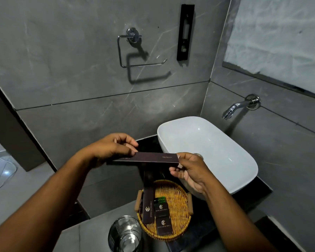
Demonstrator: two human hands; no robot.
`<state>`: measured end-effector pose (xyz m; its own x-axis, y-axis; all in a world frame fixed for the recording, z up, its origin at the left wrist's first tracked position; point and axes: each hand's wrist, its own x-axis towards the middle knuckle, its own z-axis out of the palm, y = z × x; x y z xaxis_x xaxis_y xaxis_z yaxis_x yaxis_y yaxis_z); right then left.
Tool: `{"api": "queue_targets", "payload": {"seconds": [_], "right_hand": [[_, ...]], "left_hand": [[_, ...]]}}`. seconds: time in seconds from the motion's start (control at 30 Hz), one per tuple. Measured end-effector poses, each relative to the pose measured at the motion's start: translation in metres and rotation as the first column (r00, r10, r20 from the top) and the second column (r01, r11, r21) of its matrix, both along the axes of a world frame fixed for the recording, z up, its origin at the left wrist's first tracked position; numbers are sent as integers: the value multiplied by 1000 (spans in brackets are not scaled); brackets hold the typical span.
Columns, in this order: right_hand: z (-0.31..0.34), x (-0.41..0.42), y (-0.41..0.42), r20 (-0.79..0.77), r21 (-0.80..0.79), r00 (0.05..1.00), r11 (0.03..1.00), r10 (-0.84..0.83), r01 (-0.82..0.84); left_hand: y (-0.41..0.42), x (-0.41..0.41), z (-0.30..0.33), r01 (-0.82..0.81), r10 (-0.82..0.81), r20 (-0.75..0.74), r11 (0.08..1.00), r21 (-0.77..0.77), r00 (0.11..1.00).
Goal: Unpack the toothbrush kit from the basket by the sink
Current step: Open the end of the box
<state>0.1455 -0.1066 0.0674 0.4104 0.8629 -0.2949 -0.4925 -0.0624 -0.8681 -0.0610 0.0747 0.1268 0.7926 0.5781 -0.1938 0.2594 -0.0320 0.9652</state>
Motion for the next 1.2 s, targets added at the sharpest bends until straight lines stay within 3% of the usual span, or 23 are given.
{"api": "queue_targets", "payload": {"seconds": [0.07, 0.13, 0.2, 0.33, 0.47, 0.53, 0.6, 0.67, 0.9, 1.1, 1.2], "right_hand": [[-2, -2, 4, -60, 33, 994, 995, -89, 91], [-2, -5, 7, -122, 82, 983, 985, -138, 149], [-1, -10, 12, -173, 132, 975, 977, -141, 165], [2, -24, 18, -270, 173, 959, 976, -82, 132], [-2, -30, 14, -408, 150, 905, 969, -121, 198], [-6, -31, 11, -460, 123, 876, 967, -144, 223], [-12, -33, 10, -491, 109, 857, 965, -155, 237], [-17, -36, 10, -529, 117, 833, 959, -160, 258], [-21, -34, 11, -545, 117, 825, 961, -149, 251], [-19, -38, 10, -531, 130, 839, 967, -117, 217], [-15, -40, 11, -541, 116, 831, 967, -128, 225]], "left_hand": [[-3, 11, 4, -299, 302, 184, 953, -42, 935], [-15, 28, 0, -568, 616, 312, 788, -238, 723], [-32, 45, -10, -593, 746, 315, 660, -461, 586], [-58, 69, -23, -450, 700, 243, 646, -617, 672], [-57, 75, -23, -414, 630, 257, 713, -566, 733], [-57, 77, -26, -432, 554, 271, 809, -399, 787], [-60, 81, -26, -407, 428, 296, 904, -134, 854], [-65, 87, -21, -355, 326, 277, 933, 58, 904], [-73, 90, -16, -356, 307, 291, 925, 133, 906], [-78, 92, -14, -400, 372, 348, 916, 11, 861], [-84, 92, -10, -373, 312, 399, 924, 83, 862]]}}
